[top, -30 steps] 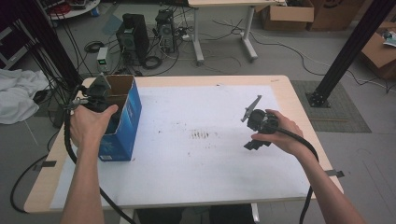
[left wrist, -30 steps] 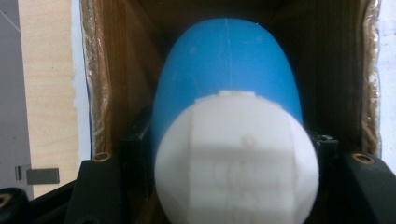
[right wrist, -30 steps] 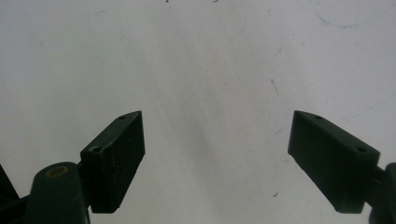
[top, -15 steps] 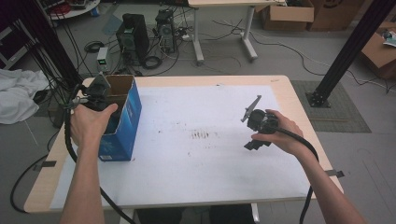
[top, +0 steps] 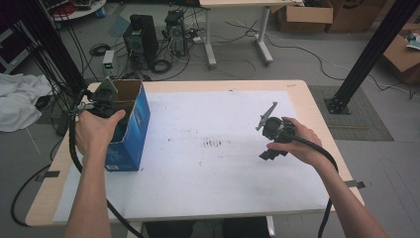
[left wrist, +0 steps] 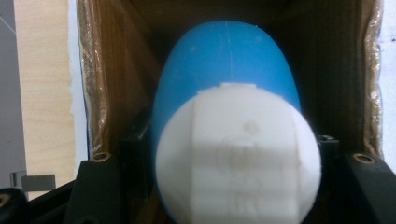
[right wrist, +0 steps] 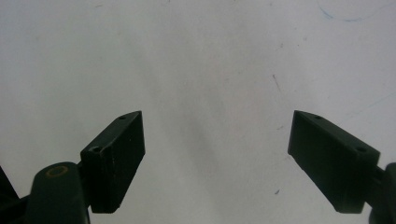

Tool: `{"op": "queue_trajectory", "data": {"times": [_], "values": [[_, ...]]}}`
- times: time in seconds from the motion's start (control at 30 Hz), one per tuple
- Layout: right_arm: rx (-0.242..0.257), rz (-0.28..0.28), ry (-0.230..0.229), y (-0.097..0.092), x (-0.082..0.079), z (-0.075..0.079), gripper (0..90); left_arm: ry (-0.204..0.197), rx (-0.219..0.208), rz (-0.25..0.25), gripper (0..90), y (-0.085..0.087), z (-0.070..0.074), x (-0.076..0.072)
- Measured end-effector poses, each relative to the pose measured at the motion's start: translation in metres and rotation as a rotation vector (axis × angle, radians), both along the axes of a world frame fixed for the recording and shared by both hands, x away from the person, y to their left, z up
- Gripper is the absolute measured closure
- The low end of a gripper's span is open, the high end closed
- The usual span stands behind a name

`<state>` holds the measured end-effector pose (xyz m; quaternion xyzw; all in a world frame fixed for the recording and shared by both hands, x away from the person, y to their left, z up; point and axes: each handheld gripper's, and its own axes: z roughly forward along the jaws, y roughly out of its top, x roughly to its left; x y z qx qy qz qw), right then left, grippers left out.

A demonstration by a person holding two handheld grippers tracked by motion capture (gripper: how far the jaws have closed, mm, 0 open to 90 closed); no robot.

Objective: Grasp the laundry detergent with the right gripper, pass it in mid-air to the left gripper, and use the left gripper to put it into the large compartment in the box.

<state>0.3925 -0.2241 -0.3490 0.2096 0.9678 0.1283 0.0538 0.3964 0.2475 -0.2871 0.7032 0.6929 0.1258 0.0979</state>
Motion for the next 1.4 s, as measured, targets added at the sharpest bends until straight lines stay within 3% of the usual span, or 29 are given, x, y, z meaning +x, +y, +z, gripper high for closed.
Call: {"op": "queue_trajectory", "data": {"times": [0.8, 1.4], "values": [[-0.003, 0.005, 0.002, 0.001, 0.001, -0.002, 18.7, -0.007, -0.004, 0.005, 31.1, 0.0, 0.004, -0.002], [-0.007, 0.001, 0.006, 0.002, 0.0, -0.002, 18.7, -0.034, 0.012, 0.011, 23.9, -0.002, 0.023, -0.005]]}}
